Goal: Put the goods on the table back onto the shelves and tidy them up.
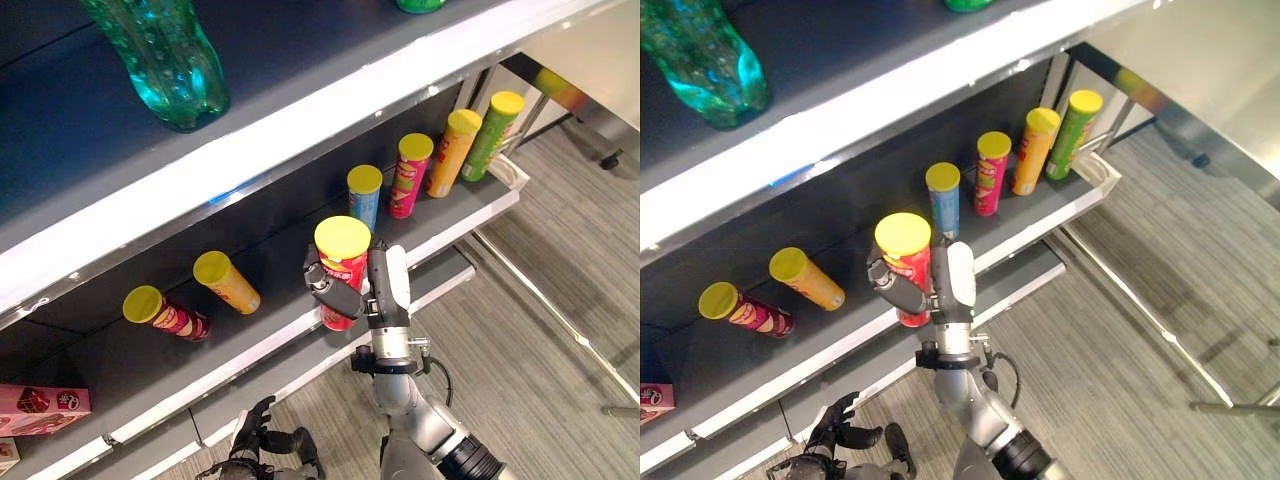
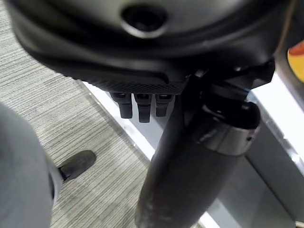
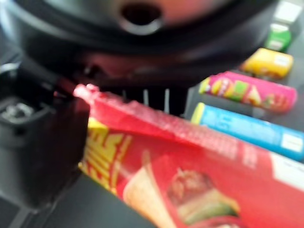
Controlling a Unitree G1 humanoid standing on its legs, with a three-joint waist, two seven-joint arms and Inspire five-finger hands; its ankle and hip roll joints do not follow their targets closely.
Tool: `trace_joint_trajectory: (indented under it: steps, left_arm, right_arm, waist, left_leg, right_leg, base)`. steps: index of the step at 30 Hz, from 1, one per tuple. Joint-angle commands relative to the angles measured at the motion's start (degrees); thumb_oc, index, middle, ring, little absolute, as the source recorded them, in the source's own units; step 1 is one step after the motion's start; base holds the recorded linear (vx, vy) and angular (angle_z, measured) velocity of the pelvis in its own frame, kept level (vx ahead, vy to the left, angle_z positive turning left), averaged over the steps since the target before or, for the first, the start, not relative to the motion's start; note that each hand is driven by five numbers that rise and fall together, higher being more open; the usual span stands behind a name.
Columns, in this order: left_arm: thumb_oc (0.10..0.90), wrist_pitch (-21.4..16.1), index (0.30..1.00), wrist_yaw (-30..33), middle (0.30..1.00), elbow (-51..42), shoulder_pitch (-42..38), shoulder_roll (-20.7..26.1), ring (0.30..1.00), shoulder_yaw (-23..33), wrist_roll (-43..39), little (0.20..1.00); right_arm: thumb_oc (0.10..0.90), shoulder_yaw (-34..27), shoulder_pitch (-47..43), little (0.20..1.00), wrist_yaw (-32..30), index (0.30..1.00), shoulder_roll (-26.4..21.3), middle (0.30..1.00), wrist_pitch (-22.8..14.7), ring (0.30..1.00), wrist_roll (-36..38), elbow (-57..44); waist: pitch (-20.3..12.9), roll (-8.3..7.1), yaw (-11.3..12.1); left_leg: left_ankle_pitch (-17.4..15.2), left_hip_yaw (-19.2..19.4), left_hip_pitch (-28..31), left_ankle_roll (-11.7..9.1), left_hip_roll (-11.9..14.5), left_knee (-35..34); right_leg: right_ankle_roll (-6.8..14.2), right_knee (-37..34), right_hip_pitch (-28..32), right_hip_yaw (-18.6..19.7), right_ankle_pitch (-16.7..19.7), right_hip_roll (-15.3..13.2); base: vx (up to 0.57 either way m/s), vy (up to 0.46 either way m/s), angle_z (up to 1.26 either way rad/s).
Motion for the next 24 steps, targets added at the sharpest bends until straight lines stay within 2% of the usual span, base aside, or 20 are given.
trace_joint_trajectory:
  steps: [1,9,19,24]
  left_arm:
    - [0.800,-0.2,0.900,0.5,0.900,-0.7,1.5,1.6,0.900,-1.2,3.3,0.900]
    - [0.800,-0.3,0.900,1.2,0.900,-0.1,2.3,1.4,0.900,-0.6,4.4,0.900]
    - [0.800,-0.4,0.900,2.4,0.900,-3.0,1.6,1.9,0.900,-1.1,4.1,0.900]
    - [0.800,-0.6,0.900,2.0,0.900,-1.1,2.7,1.3,0.900,-0.7,3.2,0.900]
  right_arm:
    - [0.400,-0.2,-6.7,0.300,-1.2,0.300,4.8,0.300,-6.8,0.300,-0.5,-3.7]
    - [0.400,1.8,-3.6,0.300,-0.8,0.300,6.0,0.300,-7.2,0.300,1.1,-0.7]
    - [0.400,4.3,-5.8,0.300,0.9,0.300,7.1,0.300,-6.8,0.300,1.4,2.4]
    - [0.400,5.8,-6.2,0.300,1.1,0.300,7.1,0.300,-7.1,0.300,1.0,2.5]
  waist:
    - [-0.4,0.27,1.9]
    - [-0.3,-0.41,2.5]
    - [1.0,-0.99,3.5]
    - [0.9,-1.40,3.2]
  left_leg:
    - [-8.1,-5.1,3.0,1.9,-3.2,0.2]
    - [-8.2,-5.6,2.9,2.0,-3.8,0.2]
    - [-7.9,-5.6,2.7,1.8,-3.4,0.2]
    - [-8.4,-5.0,3.4,1.7,-3.3,0.2]
  right_leg:
    - [6.6,0.0,-1.6,-1.5,9.1,-5.5]
    - [6.8,0.0,-1.8,-2.7,9.6,-6.2]
    - [6.7,-0.1,-2.1,-2.7,9.4,-5.8]
    - [6.6,-0.2,-2.3,-2.2,9.6,-5.2]
  base:
    - [0.03,-0.018,0.17]
    - [0.01,-0.001,0.08]
    - [0.00,0.000,0.00]
    - [0.04,0.005,-0.03]
